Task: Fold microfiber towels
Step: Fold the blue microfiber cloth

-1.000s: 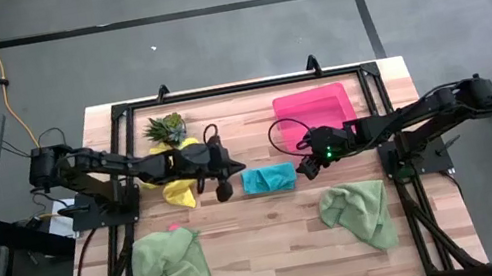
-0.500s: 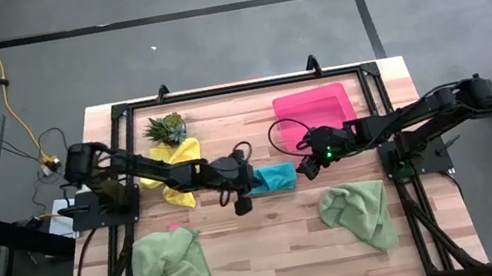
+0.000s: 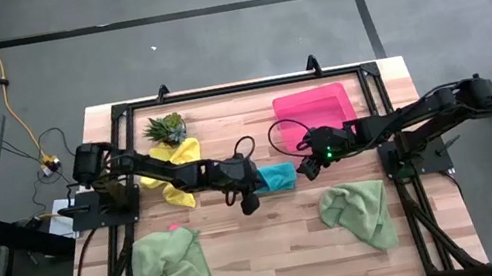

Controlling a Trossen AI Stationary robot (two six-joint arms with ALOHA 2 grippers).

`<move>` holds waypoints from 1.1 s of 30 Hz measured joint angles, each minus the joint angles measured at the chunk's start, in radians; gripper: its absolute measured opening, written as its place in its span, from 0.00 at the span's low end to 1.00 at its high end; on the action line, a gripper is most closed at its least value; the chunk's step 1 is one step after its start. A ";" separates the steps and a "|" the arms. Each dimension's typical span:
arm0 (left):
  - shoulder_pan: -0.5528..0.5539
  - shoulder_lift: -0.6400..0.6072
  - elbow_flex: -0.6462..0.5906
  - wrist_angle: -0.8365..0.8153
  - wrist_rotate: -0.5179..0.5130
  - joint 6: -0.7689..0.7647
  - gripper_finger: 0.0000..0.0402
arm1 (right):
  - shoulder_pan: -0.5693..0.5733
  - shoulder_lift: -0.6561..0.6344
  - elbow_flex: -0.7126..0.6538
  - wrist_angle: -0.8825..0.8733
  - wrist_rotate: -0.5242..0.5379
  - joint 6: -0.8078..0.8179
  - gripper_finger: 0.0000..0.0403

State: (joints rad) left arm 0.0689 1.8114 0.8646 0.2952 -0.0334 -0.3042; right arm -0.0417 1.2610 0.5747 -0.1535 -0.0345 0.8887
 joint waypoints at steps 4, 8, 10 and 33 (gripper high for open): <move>-0.004 0.000 0.000 -0.025 -0.003 0.096 0.13 | 0.000 0.000 0.000 0.000 0.000 0.000 0.60; -0.014 0.000 0.000 -0.056 -0.046 0.263 0.24 | 0.000 0.000 0.000 0.000 0.000 0.000 0.60; -0.020 0.000 0.000 -0.059 -0.079 0.357 0.30 | 0.000 0.000 0.000 0.000 0.001 0.000 0.60; -0.034 0.061 0.036 0.008 -0.159 0.888 0.42 | 0.000 0.000 0.000 0.002 0.058 0.078 0.60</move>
State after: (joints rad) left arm 0.0349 1.8725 0.9005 0.3028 -0.1924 0.5835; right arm -0.0418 1.2606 0.5747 -0.1519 0.0231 0.9664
